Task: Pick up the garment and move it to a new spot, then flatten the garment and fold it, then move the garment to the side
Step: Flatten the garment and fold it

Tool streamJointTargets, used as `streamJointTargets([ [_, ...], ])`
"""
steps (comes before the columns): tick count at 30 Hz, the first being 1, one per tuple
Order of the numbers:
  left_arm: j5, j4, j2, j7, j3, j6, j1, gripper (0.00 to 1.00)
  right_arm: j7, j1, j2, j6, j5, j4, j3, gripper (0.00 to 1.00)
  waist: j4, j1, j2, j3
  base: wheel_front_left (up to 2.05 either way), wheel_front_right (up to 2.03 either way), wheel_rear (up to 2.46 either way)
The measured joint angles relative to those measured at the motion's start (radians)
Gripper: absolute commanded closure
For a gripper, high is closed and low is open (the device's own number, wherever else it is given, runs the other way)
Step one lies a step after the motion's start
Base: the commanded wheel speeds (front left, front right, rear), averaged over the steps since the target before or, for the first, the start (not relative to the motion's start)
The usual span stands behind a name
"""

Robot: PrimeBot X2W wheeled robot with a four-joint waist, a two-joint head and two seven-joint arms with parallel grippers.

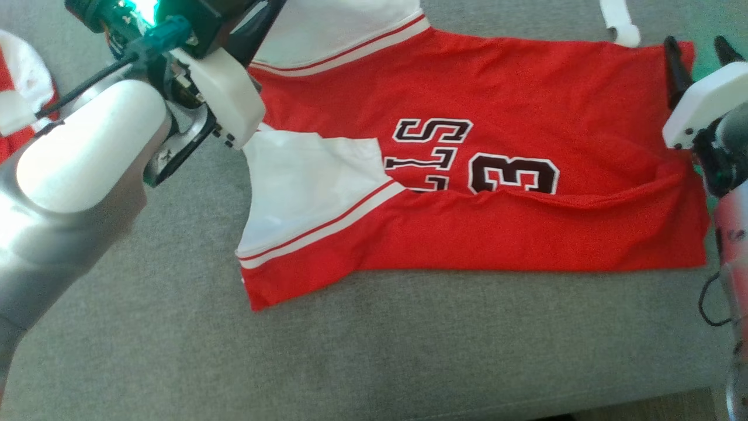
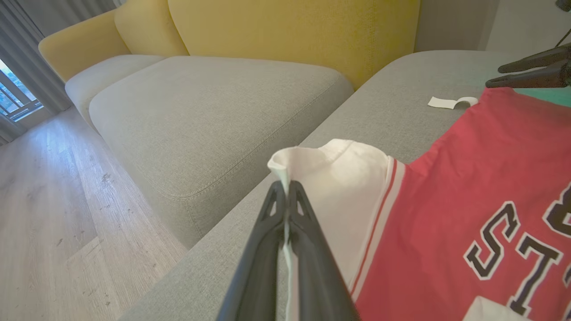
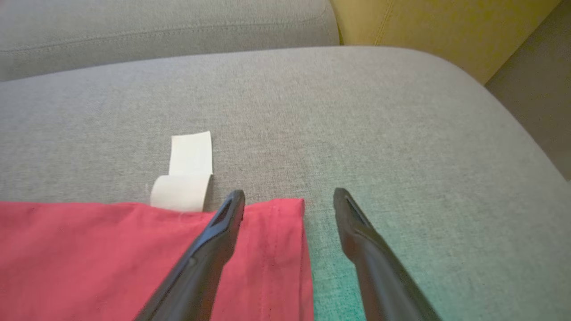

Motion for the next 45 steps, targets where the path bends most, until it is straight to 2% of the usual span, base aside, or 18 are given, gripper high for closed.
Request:
streamJointTargets([
  [9,0.001,-0.049,0.022,0.024,-0.002,0.021,0.000,1.00,0.065,-0.098,-0.017,0.000,0.004,0.157,-0.014,0.00,0.024,0.0001,0.0000,0.026,0.00,0.00,0.00],
  [10,0.001,-0.049,0.026,0.024,-0.002,0.022,0.000,1.00,0.071,-0.107,-0.017,0.000,0.012,0.166,-0.009,0.42,0.023,0.0000,0.0000,0.027,0.00,0.00,0.00],
  [11,0.001,-0.048,0.030,0.024,-0.002,0.025,0.000,1.00,0.072,-0.112,-0.017,0.000,0.018,0.172,0.000,1.00,0.022,0.0000,0.0000,0.027,0.00,0.00,0.00],
  [20,0.001,-0.007,0.050,0.008,0.013,0.042,-0.006,1.00,-0.014,-0.124,-0.018,0.000,0.086,0.171,0.056,1.00,0.000,0.0001,0.0000,0.036,0.00,0.00,0.00],
  [29,0.013,0.105,0.047,-0.068,0.061,0.056,-0.085,1.00,-0.152,-0.254,-0.019,0.000,0.149,0.125,0.126,1.00,-0.021,0.0001,0.0000,0.068,0.00,0.00,0.00],
  [40,0.054,0.313,-0.027,-0.212,0.092,0.051,-0.207,1.00,-0.291,-0.374,-0.020,0.000,0.209,0.131,0.185,1.00,-0.034,0.0002,0.0000,0.096,0.00,0.00,0.00],
  [45,0.063,0.367,-0.057,-0.258,0.090,0.028,-0.212,1.00,-0.317,-0.376,-0.029,0.000,0.244,0.155,0.221,1.00,-0.030,0.0002,0.0000,0.084,0.00,0.00,0.00],
])
